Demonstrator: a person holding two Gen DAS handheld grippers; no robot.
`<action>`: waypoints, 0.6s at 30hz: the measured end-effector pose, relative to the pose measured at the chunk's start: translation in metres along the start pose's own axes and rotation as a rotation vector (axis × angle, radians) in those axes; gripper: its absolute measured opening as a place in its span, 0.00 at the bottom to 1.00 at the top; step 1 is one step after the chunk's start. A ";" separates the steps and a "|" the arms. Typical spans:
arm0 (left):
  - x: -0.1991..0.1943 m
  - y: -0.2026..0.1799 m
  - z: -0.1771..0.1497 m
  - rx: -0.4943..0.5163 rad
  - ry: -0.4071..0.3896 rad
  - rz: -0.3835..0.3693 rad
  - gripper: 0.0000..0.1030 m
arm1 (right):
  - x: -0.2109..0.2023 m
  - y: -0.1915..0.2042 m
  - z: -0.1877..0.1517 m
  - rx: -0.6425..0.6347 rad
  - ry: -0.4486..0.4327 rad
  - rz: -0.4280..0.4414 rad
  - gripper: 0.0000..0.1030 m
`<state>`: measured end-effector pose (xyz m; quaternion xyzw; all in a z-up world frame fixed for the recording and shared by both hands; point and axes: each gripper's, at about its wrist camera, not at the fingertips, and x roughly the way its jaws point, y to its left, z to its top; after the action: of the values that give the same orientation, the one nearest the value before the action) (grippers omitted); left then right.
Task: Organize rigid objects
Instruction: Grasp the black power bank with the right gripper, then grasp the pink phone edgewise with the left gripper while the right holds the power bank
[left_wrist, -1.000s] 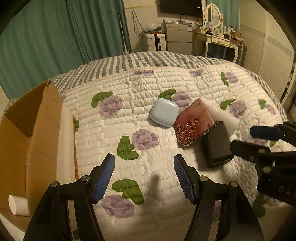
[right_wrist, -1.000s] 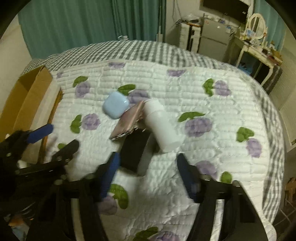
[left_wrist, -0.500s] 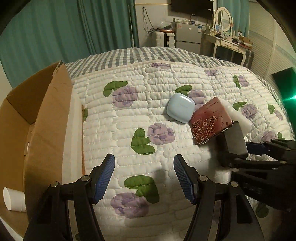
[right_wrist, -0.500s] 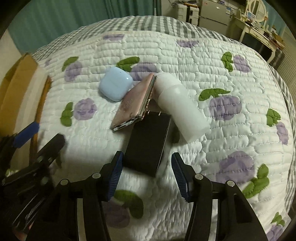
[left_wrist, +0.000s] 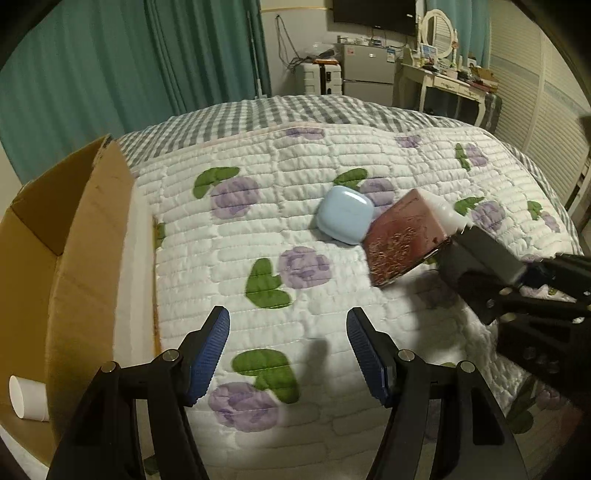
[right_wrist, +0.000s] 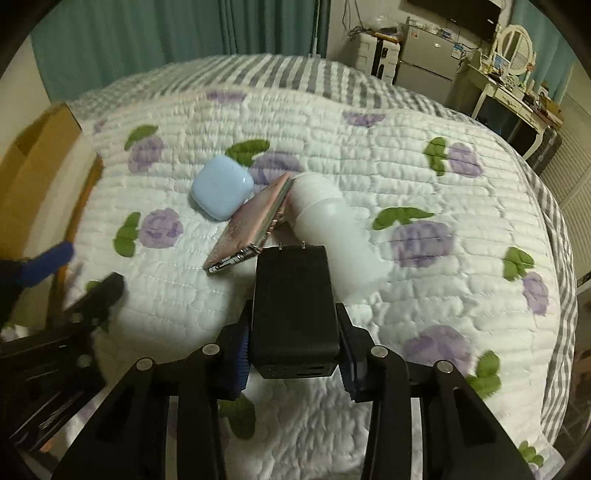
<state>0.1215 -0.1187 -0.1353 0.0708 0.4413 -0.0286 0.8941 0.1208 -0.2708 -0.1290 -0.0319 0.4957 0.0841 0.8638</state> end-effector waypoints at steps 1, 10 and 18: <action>0.000 -0.003 0.000 0.005 0.000 -0.003 0.67 | -0.008 -0.003 0.000 0.010 -0.023 0.008 0.37; 0.016 -0.040 0.006 0.065 0.019 -0.050 0.67 | -0.057 -0.042 0.013 0.086 -0.180 -0.002 0.37; 0.036 -0.069 0.018 0.138 -0.020 -0.084 0.67 | -0.046 -0.068 0.012 0.148 -0.132 0.003 0.37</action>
<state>0.1499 -0.1893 -0.1599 0.1134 0.4317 -0.0971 0.8896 0.1206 -0.3415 -0.0855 0.0384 0.4427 0.0508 0.8944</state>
